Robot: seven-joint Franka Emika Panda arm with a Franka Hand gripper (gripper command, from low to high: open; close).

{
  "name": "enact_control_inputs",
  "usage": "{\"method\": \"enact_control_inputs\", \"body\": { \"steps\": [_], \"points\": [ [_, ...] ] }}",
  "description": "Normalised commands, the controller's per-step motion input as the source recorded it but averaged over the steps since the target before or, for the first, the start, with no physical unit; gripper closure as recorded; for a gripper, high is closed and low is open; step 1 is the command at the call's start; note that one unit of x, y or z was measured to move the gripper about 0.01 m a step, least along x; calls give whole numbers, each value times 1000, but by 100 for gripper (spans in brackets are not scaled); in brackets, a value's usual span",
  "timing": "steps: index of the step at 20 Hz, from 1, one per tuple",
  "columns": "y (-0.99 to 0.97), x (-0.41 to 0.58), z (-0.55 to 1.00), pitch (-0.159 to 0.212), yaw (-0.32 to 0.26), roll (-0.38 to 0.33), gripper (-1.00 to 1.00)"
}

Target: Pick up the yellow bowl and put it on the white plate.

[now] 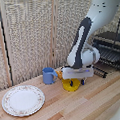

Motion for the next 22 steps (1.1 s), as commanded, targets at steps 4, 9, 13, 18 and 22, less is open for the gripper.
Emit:
{"method": "enact_control_inputs", "body": {
  "steps": [4, 9, 13, 18, 22],
  "points": [
    [0, -23, 0, 0, -4, 0, 100],
    [-95, -157, 2, -5, -55, 0, 100],
    [-131, -106, 238, -32, -32, 10, 100],
    [-50, 189, 582, 0, 72, 82, 100],
    [7, 160, 926, 9, 63, 28, 100]
  ]
}}
